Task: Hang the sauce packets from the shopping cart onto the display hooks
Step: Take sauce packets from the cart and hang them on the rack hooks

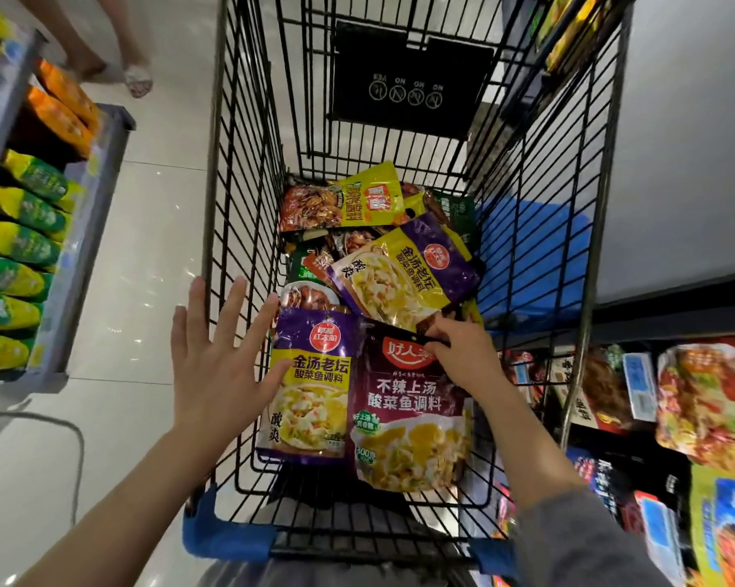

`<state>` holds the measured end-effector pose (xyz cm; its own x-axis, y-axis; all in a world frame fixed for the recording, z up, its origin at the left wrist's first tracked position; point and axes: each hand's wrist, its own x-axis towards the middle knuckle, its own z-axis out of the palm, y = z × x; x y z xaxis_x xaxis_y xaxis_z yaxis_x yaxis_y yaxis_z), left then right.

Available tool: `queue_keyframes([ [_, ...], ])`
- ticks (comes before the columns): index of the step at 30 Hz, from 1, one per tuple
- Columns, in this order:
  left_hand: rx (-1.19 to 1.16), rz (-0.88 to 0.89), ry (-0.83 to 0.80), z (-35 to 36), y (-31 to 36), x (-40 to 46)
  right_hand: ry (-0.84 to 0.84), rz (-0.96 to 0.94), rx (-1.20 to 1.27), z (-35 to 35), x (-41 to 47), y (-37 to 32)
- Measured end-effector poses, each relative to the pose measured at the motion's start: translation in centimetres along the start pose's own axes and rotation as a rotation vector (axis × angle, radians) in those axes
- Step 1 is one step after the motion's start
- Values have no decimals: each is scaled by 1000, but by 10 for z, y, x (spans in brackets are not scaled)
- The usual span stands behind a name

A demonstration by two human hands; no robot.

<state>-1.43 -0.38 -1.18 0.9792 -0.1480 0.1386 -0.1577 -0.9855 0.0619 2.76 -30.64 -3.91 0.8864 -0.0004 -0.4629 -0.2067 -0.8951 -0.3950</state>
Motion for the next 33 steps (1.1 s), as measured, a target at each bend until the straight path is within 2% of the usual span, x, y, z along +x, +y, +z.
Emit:
queue_keyframes([
  [5, 12, -1, -52, -3, 1, -1, 37, -1, -53, -24, -43, 0],
  [7, 46, 108, -57, -3, 3, -2, 58, -39, -153, -28, -60, 3],
  [10, 33, 226, -80, 1, 19, -2, 183, -177, -328, -27, -84, 14],
  [12, -59, 193, -120, 7, 36, 3, 271, -239, -435, -27, -98, 22],
  [17, -366, 46, -414, 48, 68, 55, 263, -185, -571, -25, -110, 44],
  [22, -377, -7, -521, 103, 74, 123, 378, -211, -560, -19, -112, 48],
  [24, -248, 89, -551, 128, 72, 138, 415, -202, -509, -19, -109, 48],
  [29, 87, 588, -811, 166, 96, 138, 427, -190, -459, -16, -106, 51],
  [33, 270, 668, -865, 182, 97, 134, 412, -147, -454, -11, -106, 54],
])
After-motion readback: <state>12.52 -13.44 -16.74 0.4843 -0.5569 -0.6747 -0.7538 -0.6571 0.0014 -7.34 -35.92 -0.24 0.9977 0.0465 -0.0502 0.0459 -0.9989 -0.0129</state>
